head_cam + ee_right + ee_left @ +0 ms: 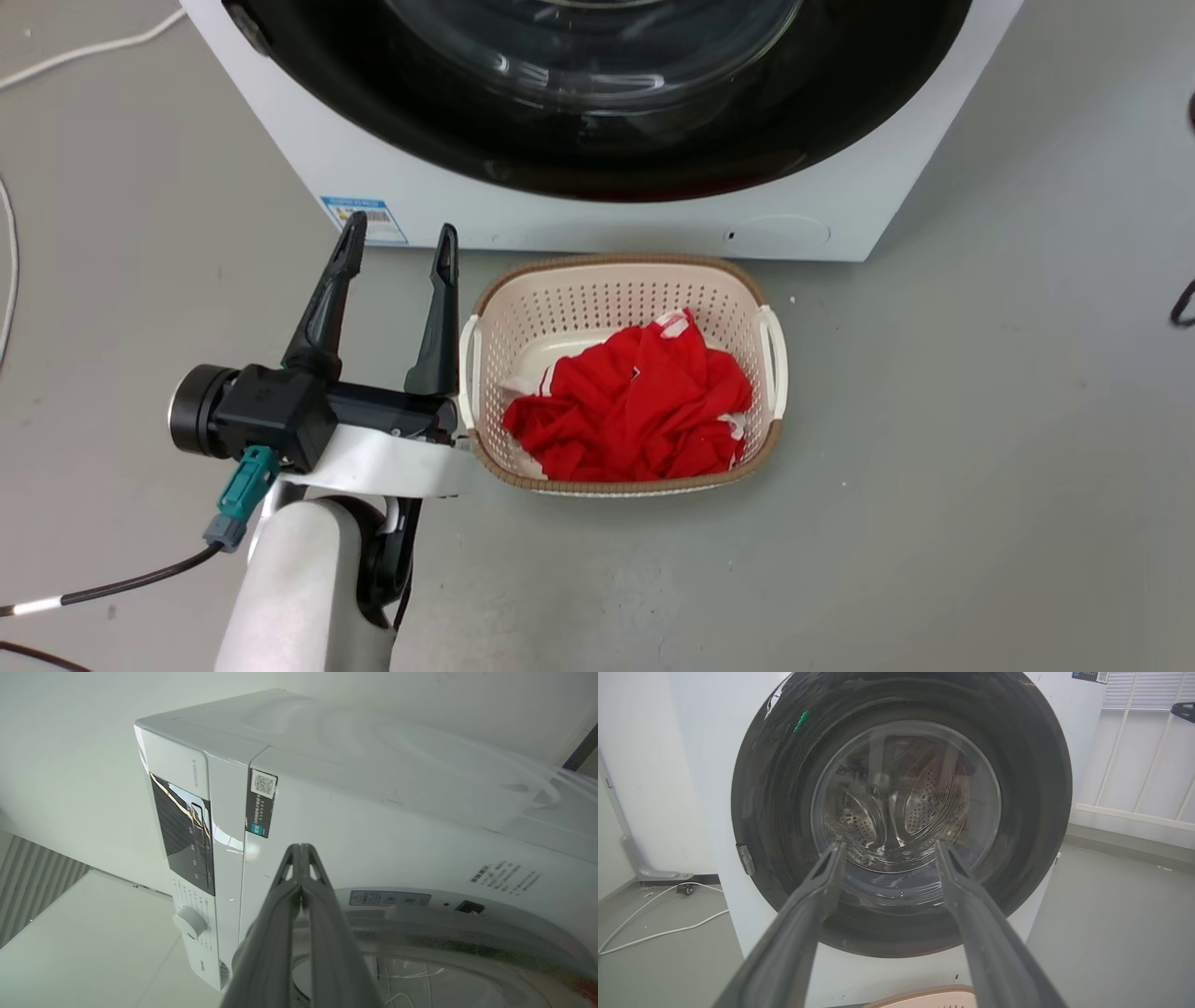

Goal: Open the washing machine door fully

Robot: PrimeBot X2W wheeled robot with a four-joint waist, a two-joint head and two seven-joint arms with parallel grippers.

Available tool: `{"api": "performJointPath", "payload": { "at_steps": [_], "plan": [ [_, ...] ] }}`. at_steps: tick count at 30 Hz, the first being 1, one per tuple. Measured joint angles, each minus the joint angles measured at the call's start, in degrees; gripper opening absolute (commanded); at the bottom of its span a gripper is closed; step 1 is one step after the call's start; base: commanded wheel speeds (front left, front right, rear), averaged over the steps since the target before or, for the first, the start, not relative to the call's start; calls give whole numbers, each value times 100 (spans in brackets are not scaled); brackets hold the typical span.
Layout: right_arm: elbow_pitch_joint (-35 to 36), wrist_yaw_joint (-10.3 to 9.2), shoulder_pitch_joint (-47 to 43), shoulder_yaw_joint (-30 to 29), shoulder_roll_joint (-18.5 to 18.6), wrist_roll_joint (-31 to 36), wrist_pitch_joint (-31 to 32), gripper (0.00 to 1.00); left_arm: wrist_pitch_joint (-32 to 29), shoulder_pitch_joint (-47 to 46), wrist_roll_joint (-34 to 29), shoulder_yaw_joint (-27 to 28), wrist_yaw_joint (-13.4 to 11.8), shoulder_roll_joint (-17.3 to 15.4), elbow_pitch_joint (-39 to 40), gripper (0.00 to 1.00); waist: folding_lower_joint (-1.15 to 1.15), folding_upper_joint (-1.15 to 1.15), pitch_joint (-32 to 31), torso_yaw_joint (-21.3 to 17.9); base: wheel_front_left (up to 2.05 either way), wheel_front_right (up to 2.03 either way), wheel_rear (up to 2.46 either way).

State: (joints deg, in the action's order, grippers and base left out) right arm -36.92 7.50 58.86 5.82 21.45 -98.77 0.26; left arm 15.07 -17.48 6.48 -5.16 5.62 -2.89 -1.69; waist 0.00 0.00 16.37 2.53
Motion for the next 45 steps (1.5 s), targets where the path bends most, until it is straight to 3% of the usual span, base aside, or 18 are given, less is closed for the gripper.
{"api": "performJointPath", "payload": {
  "at_steps": [12,17,27,36,45],
  "plan": [
    [-1343,0,1926,1258,121,711,1248,0,0,-331,54,-53,-15,2,154,100,0,0,647,124,0,0,0],
    [-1689,0,2315,1584,63,915,1734,0,0,-418,77,-81,-14,1,167,100,0,0,797,172,0,0,0],
    [-2241,0,2791,2045,-134,1380,2105,0,0,-493,81,-96,-14,1,187,100,0,0,999,162,0,0,0],
    [-2399,-1,3010,2108,-366,1349,2739,0,0,-538,119,-136,-10,0,153,100,0,0,1075,165,0,0,0],
    [-1902,0,2714,2109,-326,1060,3711,0,0,-544,114,-159,-11,0,83,100,0,0,958,144,0,0,0]
  ]
}}
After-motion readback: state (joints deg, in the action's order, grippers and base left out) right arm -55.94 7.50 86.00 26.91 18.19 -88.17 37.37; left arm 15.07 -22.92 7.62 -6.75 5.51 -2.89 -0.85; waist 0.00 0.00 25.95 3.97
